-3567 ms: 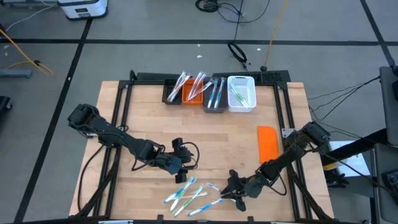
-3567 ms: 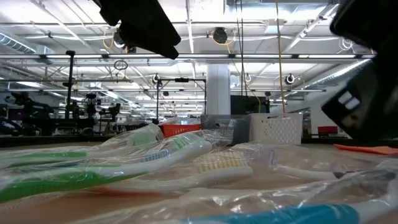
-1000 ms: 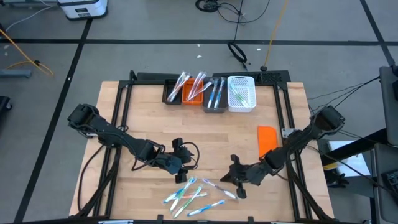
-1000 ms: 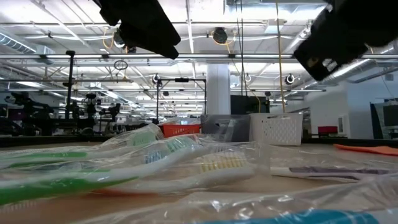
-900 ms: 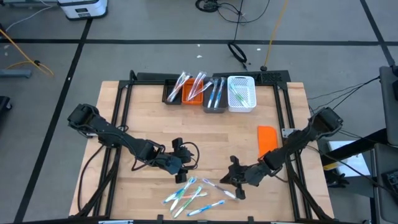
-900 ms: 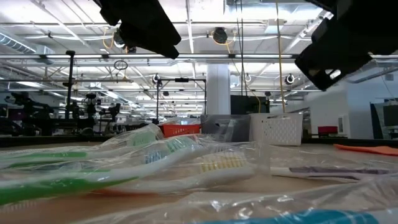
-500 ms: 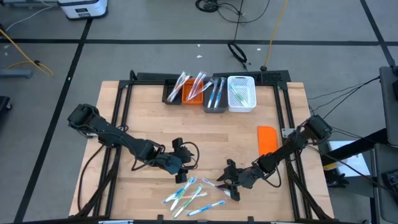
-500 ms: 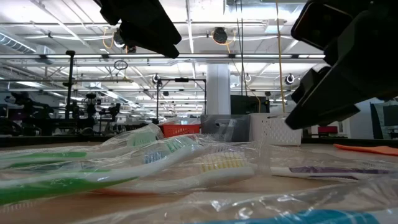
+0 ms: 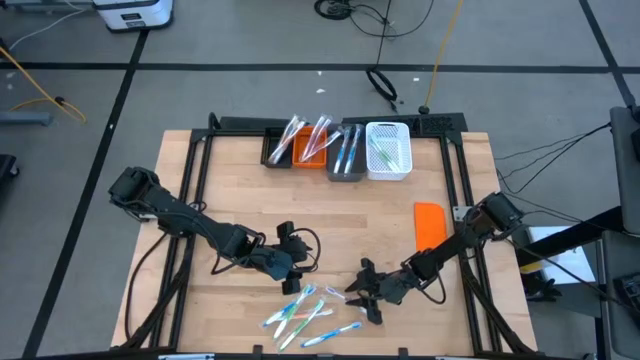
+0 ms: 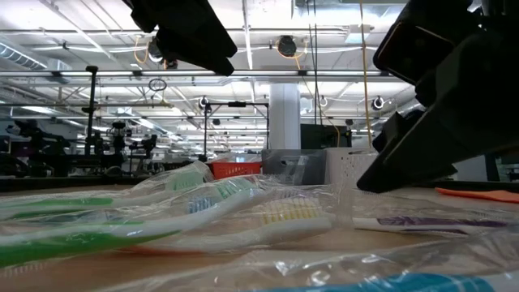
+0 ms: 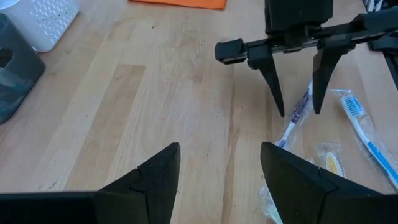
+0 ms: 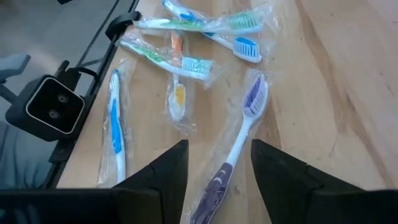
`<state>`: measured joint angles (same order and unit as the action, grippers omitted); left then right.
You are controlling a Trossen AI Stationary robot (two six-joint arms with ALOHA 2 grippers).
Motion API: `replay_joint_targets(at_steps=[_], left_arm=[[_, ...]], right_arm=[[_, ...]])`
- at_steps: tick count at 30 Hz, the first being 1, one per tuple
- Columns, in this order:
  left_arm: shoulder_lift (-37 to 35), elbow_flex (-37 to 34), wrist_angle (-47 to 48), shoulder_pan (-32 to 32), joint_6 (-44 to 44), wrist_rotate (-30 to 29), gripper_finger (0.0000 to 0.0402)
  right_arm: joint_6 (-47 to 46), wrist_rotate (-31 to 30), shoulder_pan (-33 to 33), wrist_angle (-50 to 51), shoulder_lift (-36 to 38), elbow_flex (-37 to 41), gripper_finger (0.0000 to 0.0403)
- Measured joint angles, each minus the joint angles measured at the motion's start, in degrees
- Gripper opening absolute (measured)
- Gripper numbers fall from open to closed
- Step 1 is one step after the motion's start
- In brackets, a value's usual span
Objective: Pick & Place Toothbrushes
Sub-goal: Put the purple toothbrush into the orange bin
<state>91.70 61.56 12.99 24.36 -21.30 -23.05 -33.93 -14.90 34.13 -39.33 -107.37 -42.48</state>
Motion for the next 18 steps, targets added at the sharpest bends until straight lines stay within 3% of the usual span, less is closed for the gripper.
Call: replay_joint_targets(at_steps=[9, 18], left_arm=[[0.0, 0.0, 0.0, 0.0, 0.02, 0.0, 0.0225], [0.0, 0.0, 0.0, 0.0, 0.04, -0.02, 0.0225]], right_arm=[[-0.44, 0.15, 0.01, -2.52, -2.49, -0.13, 0.0165], [0.03, 0.14, 0.02, 3.13, -2.51, -2.08, 0.0151]])
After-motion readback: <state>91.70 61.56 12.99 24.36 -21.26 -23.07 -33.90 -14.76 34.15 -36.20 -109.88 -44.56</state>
